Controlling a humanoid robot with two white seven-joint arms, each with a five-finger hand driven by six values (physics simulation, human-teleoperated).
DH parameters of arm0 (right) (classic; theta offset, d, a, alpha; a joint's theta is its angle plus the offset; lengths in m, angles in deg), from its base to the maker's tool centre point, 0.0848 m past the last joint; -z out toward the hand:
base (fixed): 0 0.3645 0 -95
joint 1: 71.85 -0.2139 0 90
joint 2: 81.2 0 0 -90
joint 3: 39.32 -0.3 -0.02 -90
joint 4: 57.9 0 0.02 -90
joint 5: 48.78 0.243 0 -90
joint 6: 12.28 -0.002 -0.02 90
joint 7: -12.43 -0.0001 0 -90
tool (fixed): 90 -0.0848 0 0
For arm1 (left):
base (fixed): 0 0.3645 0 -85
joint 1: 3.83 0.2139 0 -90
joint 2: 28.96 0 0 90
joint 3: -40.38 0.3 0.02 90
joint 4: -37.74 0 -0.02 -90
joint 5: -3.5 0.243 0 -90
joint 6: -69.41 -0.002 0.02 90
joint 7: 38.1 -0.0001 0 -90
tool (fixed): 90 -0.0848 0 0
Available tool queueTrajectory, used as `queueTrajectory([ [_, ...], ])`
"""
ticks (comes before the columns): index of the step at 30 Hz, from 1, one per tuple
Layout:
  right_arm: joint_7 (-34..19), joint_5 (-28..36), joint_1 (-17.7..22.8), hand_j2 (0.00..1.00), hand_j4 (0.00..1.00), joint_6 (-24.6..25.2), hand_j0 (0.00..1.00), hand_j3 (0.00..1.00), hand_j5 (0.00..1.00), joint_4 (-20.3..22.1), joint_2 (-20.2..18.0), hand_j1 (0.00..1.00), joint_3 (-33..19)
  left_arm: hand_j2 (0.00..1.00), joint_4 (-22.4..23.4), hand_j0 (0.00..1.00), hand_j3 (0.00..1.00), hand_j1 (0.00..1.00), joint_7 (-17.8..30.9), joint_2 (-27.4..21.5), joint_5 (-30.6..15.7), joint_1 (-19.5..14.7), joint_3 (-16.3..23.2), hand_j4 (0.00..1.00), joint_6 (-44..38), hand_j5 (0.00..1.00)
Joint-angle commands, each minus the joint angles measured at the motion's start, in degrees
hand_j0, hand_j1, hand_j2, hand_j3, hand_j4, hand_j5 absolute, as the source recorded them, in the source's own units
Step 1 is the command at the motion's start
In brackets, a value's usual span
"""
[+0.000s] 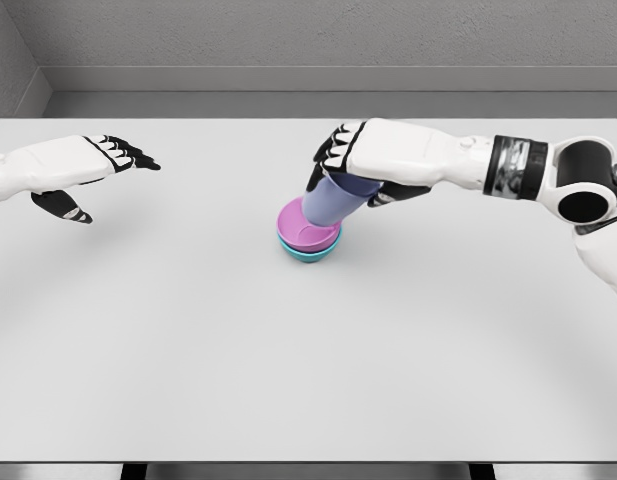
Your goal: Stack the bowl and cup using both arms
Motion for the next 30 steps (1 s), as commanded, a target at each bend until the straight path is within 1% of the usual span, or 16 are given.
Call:
queueTrajectory([
  [1, 0.04, -0.32, 0.0, 0.69, 0.69, 0.19, 0.69, 0.69, 0.69, -1.36, 0.45, 0.69, 0.23, 1.0, 0.0, 1.0, 1.0, 1.0, -0.03, -0.06, -0.32, 0.0, -0.04, 1.0, -0.12, 1.0],
  [8, 0.04, -0.76, -0.18, 0.69, 0.69, 0.19, 0.69, 0.69, 0.69, -1.45, 1.33, 0.69, 1.03, 1.0, 0.0, 1.0, 1.0, 1.0, -0.03, -0.06, -0.32, 0.0, -0.04, 1.0, -0.12, 1.0],
  [11, 0.04, -0.94, -0.79, 0.69, 0.69, 0.19, 0.69, 0.69, 0.69, -2.5, 2.39, 0.69, 2.08, 1.0, 0.0, 1.0, 1.0, 1.0, -0.03, 0.03, -0.32, 0.0, -0.04, 1.0, -0.12, 1.0],
  [13, 0.04, -2.17, -0.79, 0.69, 0.69, 0.19, 0.69, 0.69, 0.69, -3.29, 3.18, 0.69, 2.34, 1.0, 0.0, 1.0, 1.0, 1.0, -0.03, -0.06, -0.32, 0.0, -0.04, 1.0, -0.12, 1.0],
  [20, 0.04, -3.05, -0.88, 0.7, 0.7, 0.19, 0.7, 0.7, 0.7, -4.79, 3.79, 0.7, 2.78, 1.0, 0.0, 1.0, 1.0, 1.0, -0.03, 0.03, -0.32, 0.0, -0.04, 1.0, -0.12, 1.0],
  [21, 0.04, -3.05, -0.88, 0.74, 0.74, 0.19, 0.74, 0.74, 0.74, -4.79, 3.79, 0.74, 2.78, 1.0, 0.0, 1.0, 1.0, 1.0, -0.03, 0.03, -0.32, 0.0, -0.04, 1.0, -0.12, 1.0],
  [22, 0.04, -3.05, -0.79, 1.0, 1.0, 0.19, 1.0, 1.0, 1.0, -4.7, 3.79, 1.0, 2.78, 1.0, 0.0, 1.0, 1.0, 1.0, -0.03, 0.03, -0.32, 0.0, -0.04, 1.0, -0.12, 1.0],
  [30, 0.04, -2.96, -1.05, 1.0, 1.0, 0.19, 1.0, 1.0, 1.0, -4.09, 3.53, 1.0, 2.7, 1.0, 0.0, 1.0, 1.0, 1.0, -0.03, 0.03, -0.32, 0.0, -0.04, 1.0, -0.12, 1.0],
])
